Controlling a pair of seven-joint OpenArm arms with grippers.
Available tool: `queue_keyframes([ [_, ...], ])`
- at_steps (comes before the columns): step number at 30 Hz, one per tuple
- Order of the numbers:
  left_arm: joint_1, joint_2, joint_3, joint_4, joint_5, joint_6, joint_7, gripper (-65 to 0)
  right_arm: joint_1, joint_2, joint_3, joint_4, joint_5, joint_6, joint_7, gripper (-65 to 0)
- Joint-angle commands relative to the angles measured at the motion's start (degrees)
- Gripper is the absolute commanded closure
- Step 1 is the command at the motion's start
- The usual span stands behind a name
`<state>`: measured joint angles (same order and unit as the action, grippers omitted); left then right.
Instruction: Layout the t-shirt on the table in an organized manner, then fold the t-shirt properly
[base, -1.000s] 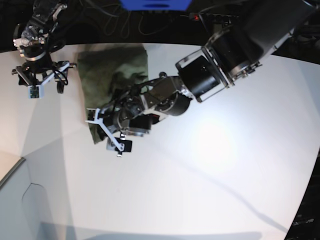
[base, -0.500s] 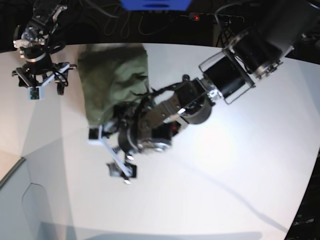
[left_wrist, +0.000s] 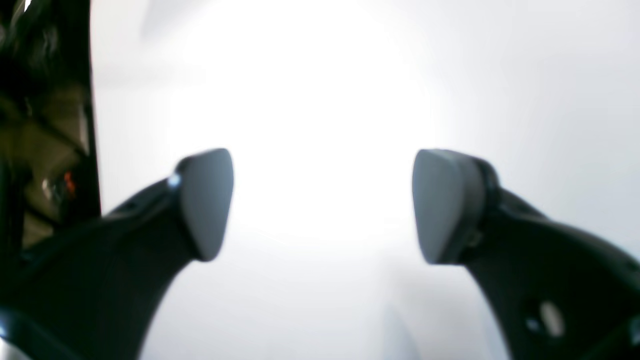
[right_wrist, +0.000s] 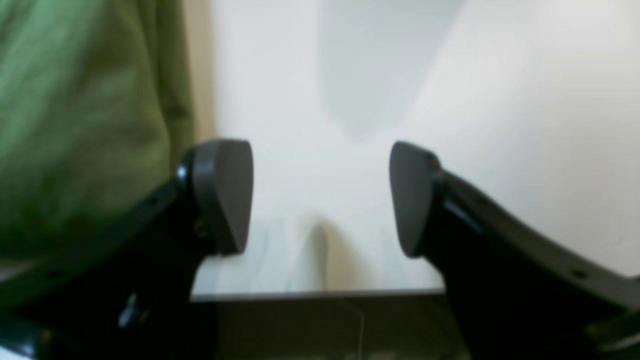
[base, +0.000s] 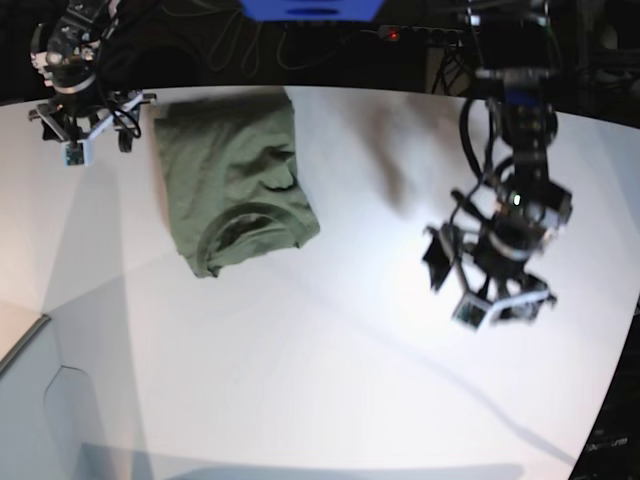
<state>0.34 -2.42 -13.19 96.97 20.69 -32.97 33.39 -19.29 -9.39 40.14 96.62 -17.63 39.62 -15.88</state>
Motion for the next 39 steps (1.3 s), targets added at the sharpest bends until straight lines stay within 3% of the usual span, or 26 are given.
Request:
queue_keyframes([
  [1, 1.1, 0.3, -1.5, 2.3, -0.3, 0.5, -1.3, -45.2, -0.6, 0.4, 0.2, 0.7, 2.0, 0.4, 1.2, -36.9],
  [4, 7.2, 1.8, -5.4, 5.8, -0.3, 0.5, -1.3, -33.5, -2.6, 0.4, 0.2, 1.2, 6.2, 0.4, 1.2, -26.0],
  [7, 13.3, 5.7, -11.5, 9.0, -0.4, 0.4, -1.3, -23.2, -5.2, 0.4, 0.3, 1.7, 7.6, 0.4, 1.2, -12.0],
  [11, 19.8, 8.9, -14.5, 10.7, -0.4, 0.4, -1.3, -21.7, -8.6, 0.4, 0.2, 1.1, 8.0, 0.4, 1.1, 0.0],
  [16, 29.2, 11.4, -14.5, 10.7, -0.4, 0.4, -1.3, -21.7, -14.6, 0.4, -4.1, -0.8, 8.7, 0.4, 1.2, 0.0],
  [20, 36.2, 11.4, -14.3, 10.0, -0.4, 0.4, -1.3, -21.0, -17.5, 0.4, -6.5, -4.5, 9.1, 0.4, 1.5, 0.0],
  [23, 39.4, 11.4, -14.3, 6.5, -1.1, 0.4, -1.3, -12.9, -17.6, 0.4, -6.8, -8.4, 9.1, 0.4, 1.6, 0.0],
  [25, 39.9, 11.4, -14.7, 3.4, -3.6, 0.4, -1.3, -1.7, -17.2, 0.4, -6.8, -11.8, 9.1, 0.4, 1.7, 0.0],
  [29, 39.6, 9.8, -14.6, -6.8, -7.5, 0.4, -1.7, -0.4, -15.1, 0.4, -7.7, -21.5, 9.1, 0.4, 3.0, 0.0],
  [31, 37.5, 8.0, -14.6, -12.8, -10.5, 0.4, -1.8, 0.0, -14.2, 0.4, -7.7, -27.8, 9.0, 0.4, 6.3, 0.0],
  [34, 31.3, 2.9, -14.5, -26.6, -15.8, 0.4, -2.9, 0.0, -11.8, 1.2, -8.0, -39.5, 9.0, 0.4, 16.3, 0.0],
  [37, 24.6, -0.7, -14.3, -42.5, -18.9, 0.6, -10.7, 0.0, -8.5, 2.8, -8.1, -52.4, 8.9, -0.1, 26.9, 0.0],
  [39, 19.9, -2.1, -14.3, -53.5, -19.0, 0.6, -17.2, 0.0, -5.7, 4.0, -9.7, -62.0, 8.8, -4.1, 33.5, 0.0],
])
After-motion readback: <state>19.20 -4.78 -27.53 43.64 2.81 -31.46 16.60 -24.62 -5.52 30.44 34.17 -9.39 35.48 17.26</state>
